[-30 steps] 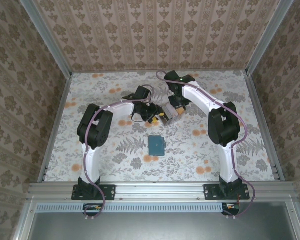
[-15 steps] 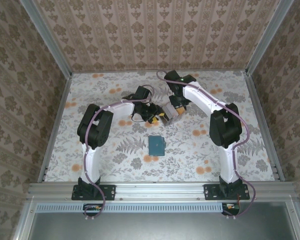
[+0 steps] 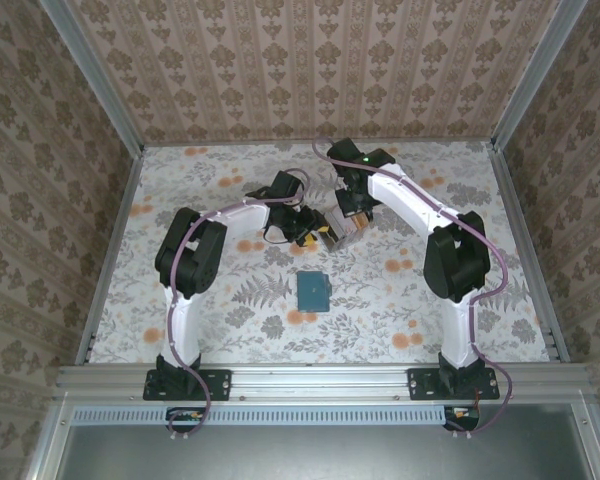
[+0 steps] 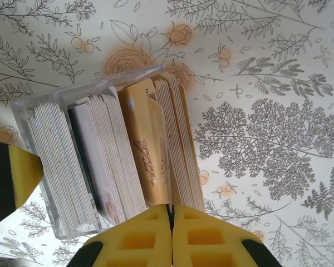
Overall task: Put the credit cards into the card holder
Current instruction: Pick up the credit card from the storage box, then open the card holder at the center of the table.
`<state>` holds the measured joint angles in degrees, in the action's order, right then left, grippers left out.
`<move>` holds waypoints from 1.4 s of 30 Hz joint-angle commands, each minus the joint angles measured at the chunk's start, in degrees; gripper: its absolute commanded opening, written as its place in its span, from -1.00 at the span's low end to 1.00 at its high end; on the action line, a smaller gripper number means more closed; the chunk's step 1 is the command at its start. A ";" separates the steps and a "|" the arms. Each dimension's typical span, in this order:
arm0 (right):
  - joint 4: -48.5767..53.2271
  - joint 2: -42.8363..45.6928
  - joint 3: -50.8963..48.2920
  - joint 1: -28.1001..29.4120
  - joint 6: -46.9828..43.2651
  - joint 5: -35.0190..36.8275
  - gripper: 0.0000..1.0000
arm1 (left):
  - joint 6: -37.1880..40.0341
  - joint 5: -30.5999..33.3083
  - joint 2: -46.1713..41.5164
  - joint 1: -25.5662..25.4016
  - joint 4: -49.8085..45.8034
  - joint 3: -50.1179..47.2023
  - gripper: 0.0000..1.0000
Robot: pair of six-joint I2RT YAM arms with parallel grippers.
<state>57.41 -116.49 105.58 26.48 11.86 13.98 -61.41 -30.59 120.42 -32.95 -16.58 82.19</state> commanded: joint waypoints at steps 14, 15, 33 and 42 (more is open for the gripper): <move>3.25 8.47 -4.37 3.92 23.94 2.78 -0.92 | 7.16 13.08 -7.22 -1.23 -5.62 -3.74 -0.06; 2.68 9.10 -5.19 4.17 24.55 2.73 -0.92 | 7.35 14.32 -8.52 -1.40 -4.56 -4.81 -0.06; -29.97 35.20 -40.59 10.48 29.91 -19.17 -1.00 | 17.55 25.45 -38.09 -0.65 10.03 -31.87 0.07; -21.96 27.45 -37.07 21.34 38.46 -6.57 -1.00 | 16.62 25.23 -45.66 -0.36 9.20 -39.29 0.23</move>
<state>31.14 -87.13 66.78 45.98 45.95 2.15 -45.76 -6.09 76.25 -33.65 -7.40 44.21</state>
